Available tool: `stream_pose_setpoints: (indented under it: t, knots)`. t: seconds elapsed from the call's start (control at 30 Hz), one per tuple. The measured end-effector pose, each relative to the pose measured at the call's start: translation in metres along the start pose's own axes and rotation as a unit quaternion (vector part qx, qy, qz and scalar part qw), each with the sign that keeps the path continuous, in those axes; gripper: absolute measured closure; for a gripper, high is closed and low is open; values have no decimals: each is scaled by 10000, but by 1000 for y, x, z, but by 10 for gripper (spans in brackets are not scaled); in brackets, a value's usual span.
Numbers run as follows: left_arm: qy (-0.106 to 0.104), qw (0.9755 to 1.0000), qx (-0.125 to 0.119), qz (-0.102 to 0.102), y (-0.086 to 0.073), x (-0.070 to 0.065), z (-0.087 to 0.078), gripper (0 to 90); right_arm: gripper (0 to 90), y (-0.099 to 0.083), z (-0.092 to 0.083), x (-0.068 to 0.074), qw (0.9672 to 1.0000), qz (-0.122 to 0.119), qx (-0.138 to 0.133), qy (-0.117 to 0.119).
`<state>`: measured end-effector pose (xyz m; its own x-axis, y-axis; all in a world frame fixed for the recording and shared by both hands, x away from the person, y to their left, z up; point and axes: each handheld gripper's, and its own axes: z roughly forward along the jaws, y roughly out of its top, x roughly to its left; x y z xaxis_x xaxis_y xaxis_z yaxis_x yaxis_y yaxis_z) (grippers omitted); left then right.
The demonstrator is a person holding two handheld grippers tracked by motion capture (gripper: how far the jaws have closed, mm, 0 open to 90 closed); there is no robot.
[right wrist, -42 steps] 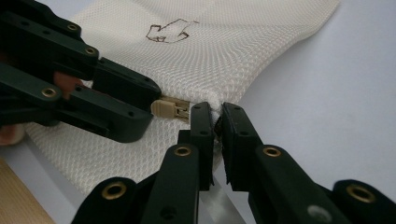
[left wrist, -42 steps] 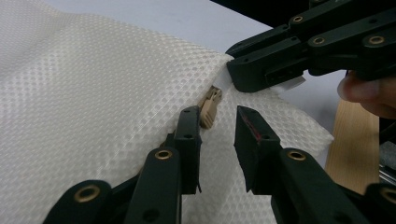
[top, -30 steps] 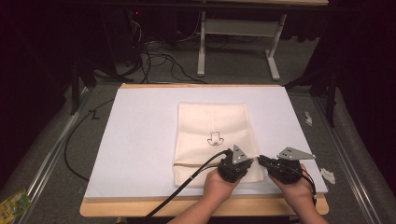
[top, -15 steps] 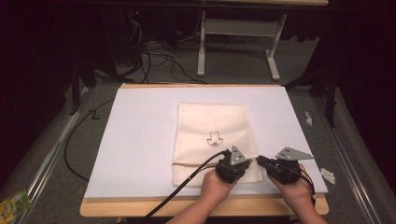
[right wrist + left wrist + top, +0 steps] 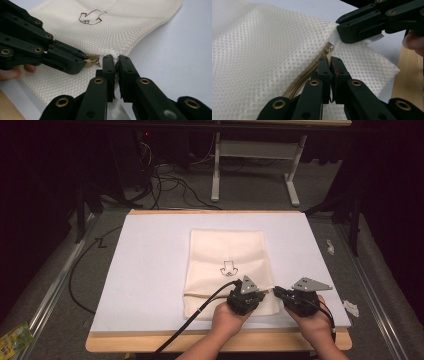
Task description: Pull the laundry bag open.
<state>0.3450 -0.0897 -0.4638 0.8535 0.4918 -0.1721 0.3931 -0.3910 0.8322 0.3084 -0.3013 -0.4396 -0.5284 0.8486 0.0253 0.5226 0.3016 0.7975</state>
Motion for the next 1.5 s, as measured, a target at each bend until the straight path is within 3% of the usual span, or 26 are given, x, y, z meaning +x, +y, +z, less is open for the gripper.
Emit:
stream_pose_setpoints:
  t: [0.2, 0.43, 0.8, 1.3, 1.43, 1.5]
  knots:
    - [-35, 9999, -24, -149, -1, 1, -1, 872, 855, 0, 1, -1, 9999, 7, -50, 100]
    - [-163, 9988, -252, -395, -2, 3, 2, 869, 855, -1, 0, -2, 9997, 115, -138, 156]
    - [-74, 9977, -530, -407, 2, 1, -3, 868, 853, -1, -1, -3, 9996, 113, -169, 176]
    - [50, 9985, -444, -329, 4, -1, 7, 855, 854, -1, -1, -2, 9994, 137, -201, 228]
    - [142, 9990, -405, -142, 4, -5, 7, 871, 854, -1, -1, -1, 9995, 85, -206, 236]
    - [160, 9989, -407, -151, 5, -5, 7, 871, 854, -1, -1, -2, 9995, 128, -173, 225]
